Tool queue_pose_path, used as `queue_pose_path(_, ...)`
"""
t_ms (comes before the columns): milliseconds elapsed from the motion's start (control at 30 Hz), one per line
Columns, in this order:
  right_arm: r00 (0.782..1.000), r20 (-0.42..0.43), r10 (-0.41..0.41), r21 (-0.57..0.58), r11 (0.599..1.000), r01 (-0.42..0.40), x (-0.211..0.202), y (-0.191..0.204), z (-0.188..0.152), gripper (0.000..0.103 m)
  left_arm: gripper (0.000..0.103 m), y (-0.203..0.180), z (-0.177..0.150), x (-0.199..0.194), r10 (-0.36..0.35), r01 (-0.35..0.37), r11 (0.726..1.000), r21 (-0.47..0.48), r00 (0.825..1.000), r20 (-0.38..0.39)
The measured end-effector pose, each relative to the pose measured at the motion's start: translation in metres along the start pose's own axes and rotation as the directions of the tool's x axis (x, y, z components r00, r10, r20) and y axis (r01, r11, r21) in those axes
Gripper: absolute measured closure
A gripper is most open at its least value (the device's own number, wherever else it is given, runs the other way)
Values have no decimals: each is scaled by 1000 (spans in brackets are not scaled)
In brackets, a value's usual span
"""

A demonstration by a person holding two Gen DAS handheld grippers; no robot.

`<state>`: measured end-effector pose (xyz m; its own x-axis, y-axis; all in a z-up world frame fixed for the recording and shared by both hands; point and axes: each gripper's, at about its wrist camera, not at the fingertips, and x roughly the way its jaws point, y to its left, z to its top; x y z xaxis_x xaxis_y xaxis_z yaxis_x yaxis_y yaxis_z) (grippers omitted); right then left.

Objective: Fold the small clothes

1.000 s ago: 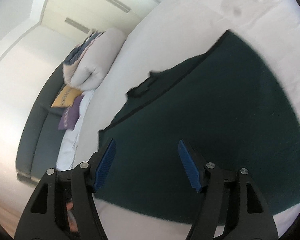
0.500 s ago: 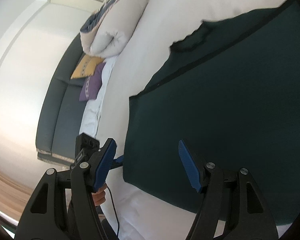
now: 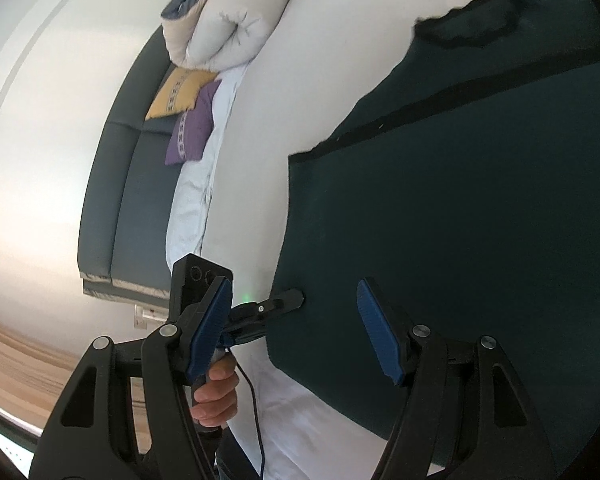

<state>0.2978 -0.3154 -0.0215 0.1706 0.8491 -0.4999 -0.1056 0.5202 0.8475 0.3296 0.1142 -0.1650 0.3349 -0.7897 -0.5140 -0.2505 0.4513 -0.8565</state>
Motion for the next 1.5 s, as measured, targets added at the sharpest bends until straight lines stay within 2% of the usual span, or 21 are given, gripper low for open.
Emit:
queue_pose_path(67, 999, -46, -21, -2, 1000, 21, 16, -3, 2, 38, 87, -2, -2, -1, 7, -7, 1000, 12, 1000, 17)
queue_pose_path(133, 991, -91, -98, 22, 995, 100, 32, -17, 3, 40, 87, -7, -4, -2, 15, -16, 1000, 26, 1000, 28)
queue_pose_path(267, 998, -64, -15, 68, 998, 19, 33, -35, 5, 42, 88, -21, -7, -7, 38, -41, 997, 67, 998, 51)
queue_pose_path(433, 999, -48, 10, 60, 998, -7, 34, -35, 3, 41, 88, -40, -10, -8, 46, -52, 996, 77, 996, 73)
queue_pose_path(533, 996, 12, 87, 123, 989, -88, 10, -42, 6, 40, 88, -69, -15, -7, 61, -71, 989, 130, 995, 83)
queue_pose_path(733, 976, 145, 163, 182, 965, -188, -60, -74, 14, 35, 88, -142, -31, 20, 62, -76, 966, 247, 996, 65)
queue_pose_path(800, 967, 181, 177, 198, 957, -212, -81, -85, 15, 31, 88, -166, -38, 44, 61, -71, 958, 279, 997, 45)
queue_pose_path(1000, 940, 283, 190, 240, 935, -262, -141, -120, 18, 31, 88, -206, -66, 134, 53, -35, 942, 332, 997, -47)
queue_pose_path(1067, 929, 317, 192, 253, 927, -278, -160, -132, 21, 30, 84, -212, -77, 170, 52, -15, 939, 344, 994, -98)
queue_pose_path(1167, 931, 330, 159, 279, 925, -257, -170, -145, 14, 29, 80, -205, -86, 197, 34, 15, 949, 316, 988, -151)
queue_pose_path(1200, 934, 323, 152, 287, 925, -249, -171, -148, 13, 29, 76, -203, -87, 196, 19, 30, 950, 312, 988, -153)
queue_pose_path(1233, 937, 316, 150, 289, 925, -246, -171, -151, 12, 29, 61, -204, -89, 190, 7, 40, 945, 324, 989, -145)
queue_pose_path(1300, 941, 304, 152, 280, 929, -241, -170, -150, 12, 29, 45, -208, -90, 173, 17, 21, 931, 364, 995, -101)
queue_pose_path(1400, 954, 278, 112, 271, 944, -189, -165, -141, 14, 29, 44, -206, -89, 141, 16, 9, 910, 414, 998, -55)
queue_pose_path(1500, 975, 219, 34, 247, 965, -89, -154, -126, 20, 29, 44, -192, -83, 119, 45, -37, 901, 432, 999, -8)
